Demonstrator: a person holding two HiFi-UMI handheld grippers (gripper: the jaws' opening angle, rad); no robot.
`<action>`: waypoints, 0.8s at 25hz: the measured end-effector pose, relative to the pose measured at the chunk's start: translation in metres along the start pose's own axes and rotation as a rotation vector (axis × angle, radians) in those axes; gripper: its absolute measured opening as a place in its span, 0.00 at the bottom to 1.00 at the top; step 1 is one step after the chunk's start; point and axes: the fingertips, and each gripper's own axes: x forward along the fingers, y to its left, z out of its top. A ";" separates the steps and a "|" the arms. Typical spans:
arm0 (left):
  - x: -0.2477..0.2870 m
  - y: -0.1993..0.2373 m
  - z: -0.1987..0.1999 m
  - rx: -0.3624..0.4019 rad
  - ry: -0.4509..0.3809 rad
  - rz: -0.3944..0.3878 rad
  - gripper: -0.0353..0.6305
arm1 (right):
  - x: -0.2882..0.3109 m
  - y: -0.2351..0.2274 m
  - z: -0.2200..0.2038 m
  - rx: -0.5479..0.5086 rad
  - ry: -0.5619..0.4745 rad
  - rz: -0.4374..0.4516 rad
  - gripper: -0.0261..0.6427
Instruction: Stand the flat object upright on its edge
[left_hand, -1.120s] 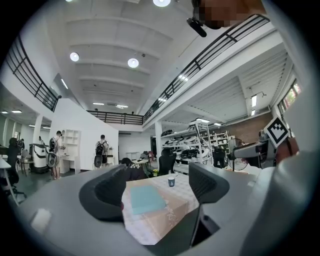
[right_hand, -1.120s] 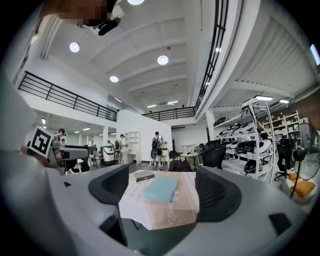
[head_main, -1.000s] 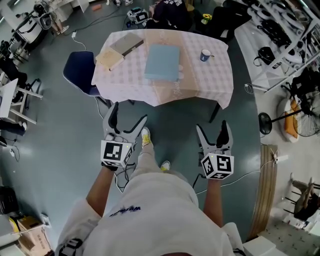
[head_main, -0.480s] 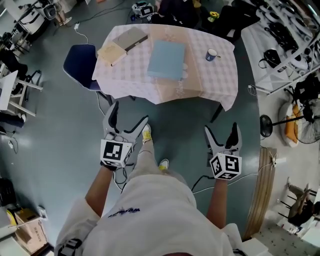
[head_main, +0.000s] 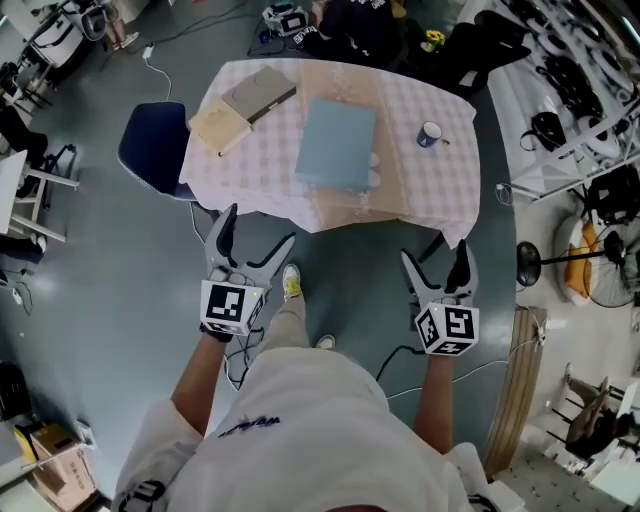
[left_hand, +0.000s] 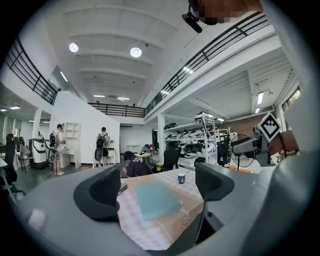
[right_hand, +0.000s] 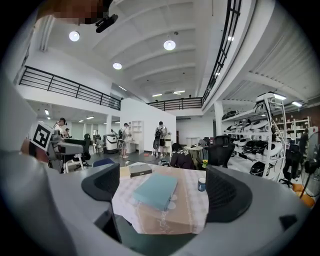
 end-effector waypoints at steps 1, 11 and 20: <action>0.011 0.009 0.003 -0.002 -0.003 -0.008 0.75 | 0.014 -0.003 0.007 -0.004 -0.002 -0.002 0.83; 0.114 0.090 0.008 -0.027 0.019 -0.092 0.74 | 0.150 -0.008 0.047 0.080 -0.010 -0.014 0.82; 0.199 0.149 -0.011 -0.083 0.044 -0.176 0.72 | 0.245 -0.005 0.048 0.106 0.025 -0.066 0.79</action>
